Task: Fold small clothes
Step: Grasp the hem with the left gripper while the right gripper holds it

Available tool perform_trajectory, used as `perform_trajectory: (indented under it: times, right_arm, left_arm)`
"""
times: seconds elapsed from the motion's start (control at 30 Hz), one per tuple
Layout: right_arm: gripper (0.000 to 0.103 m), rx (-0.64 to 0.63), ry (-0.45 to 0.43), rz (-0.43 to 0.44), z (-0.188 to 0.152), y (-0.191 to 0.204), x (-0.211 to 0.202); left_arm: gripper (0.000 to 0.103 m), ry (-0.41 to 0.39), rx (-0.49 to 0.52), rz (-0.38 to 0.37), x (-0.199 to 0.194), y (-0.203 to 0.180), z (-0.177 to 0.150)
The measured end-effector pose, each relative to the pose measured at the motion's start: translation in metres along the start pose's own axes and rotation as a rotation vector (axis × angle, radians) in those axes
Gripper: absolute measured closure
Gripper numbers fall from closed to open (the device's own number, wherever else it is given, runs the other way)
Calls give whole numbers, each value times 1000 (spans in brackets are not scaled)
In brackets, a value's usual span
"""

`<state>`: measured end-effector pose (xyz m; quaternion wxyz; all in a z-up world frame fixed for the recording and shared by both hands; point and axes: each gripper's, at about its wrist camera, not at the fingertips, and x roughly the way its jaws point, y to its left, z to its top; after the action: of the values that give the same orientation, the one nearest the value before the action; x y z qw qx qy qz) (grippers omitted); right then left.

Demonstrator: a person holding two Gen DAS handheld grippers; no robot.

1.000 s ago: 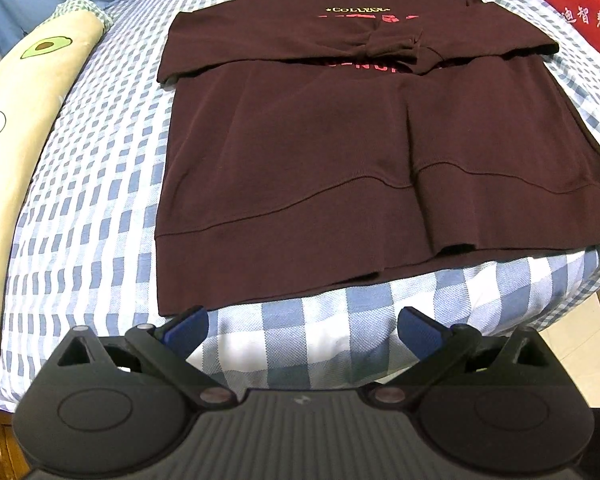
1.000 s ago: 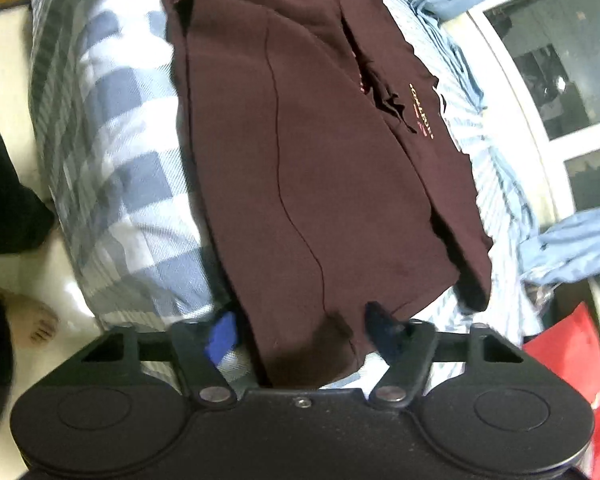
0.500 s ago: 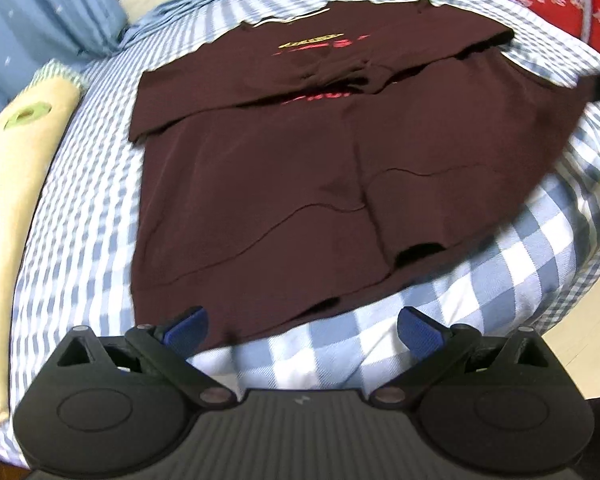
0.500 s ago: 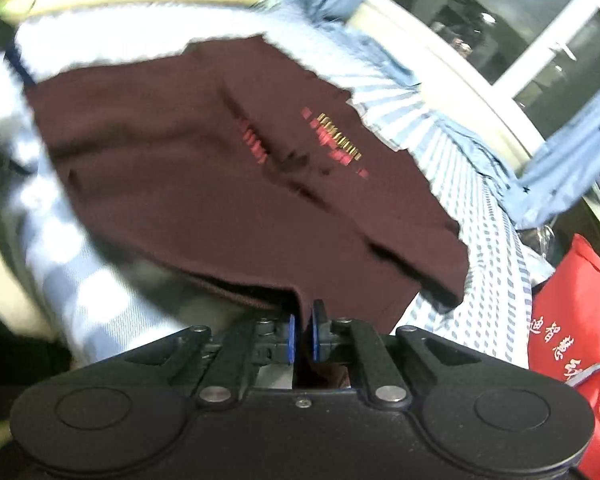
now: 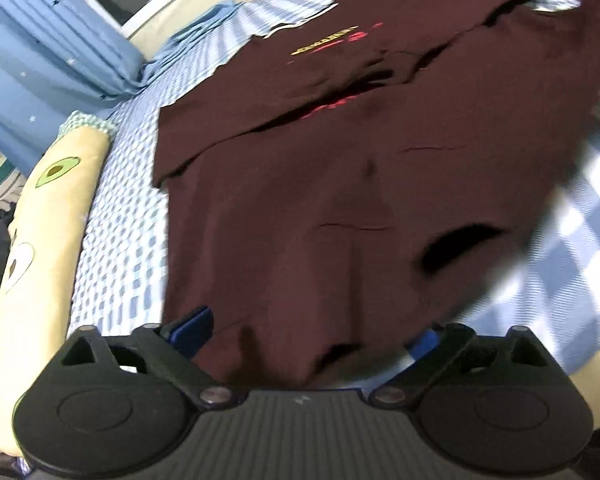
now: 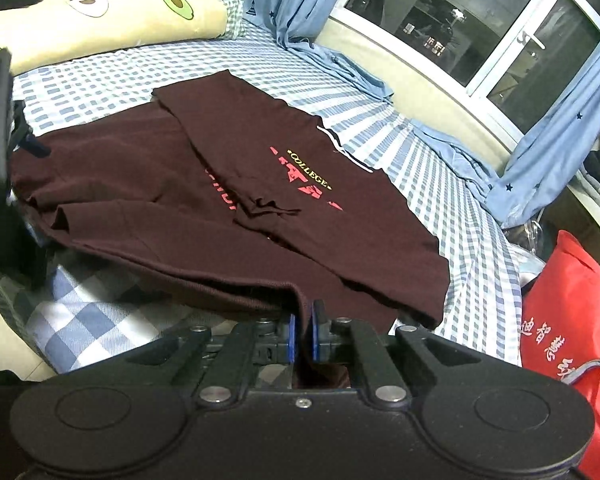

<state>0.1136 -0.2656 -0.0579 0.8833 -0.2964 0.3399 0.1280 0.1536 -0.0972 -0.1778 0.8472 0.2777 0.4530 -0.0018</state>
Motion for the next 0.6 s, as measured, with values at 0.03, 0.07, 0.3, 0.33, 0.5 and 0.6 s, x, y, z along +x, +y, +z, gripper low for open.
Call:
perform_trajectory:
  times: [0.03, 0.07, 0.3, 0.33, 0.5, 0.6]
  right_arm:
    - [96, 3, 5, 0, -1, 0, 1]
    - [96, 8, 9, -1, -1, 1, 1]
    - [96, 64, 23, -9, -2, -4, 4]
    - [96, 62, 24, -9, -2, -4, 5]
    - [96, 68, 29, -5, -2, -3, 6]
    - [96, 105, 32, 19, -5, -8, 7]
  left_arm:
    - [5, 4, -1, 14, 3, 5, -1]
    - [5, 6, -2, 27, 5, 11, -1]
    - [23, 63, -9, 99, 25, 39, -11]
    - [26, 67, -11, 92, 27, 42, -12]
    - [57, 37, 40, 61, 23, 46, -18]
    - [85, 14, 52, 55, 16, 44, -15]
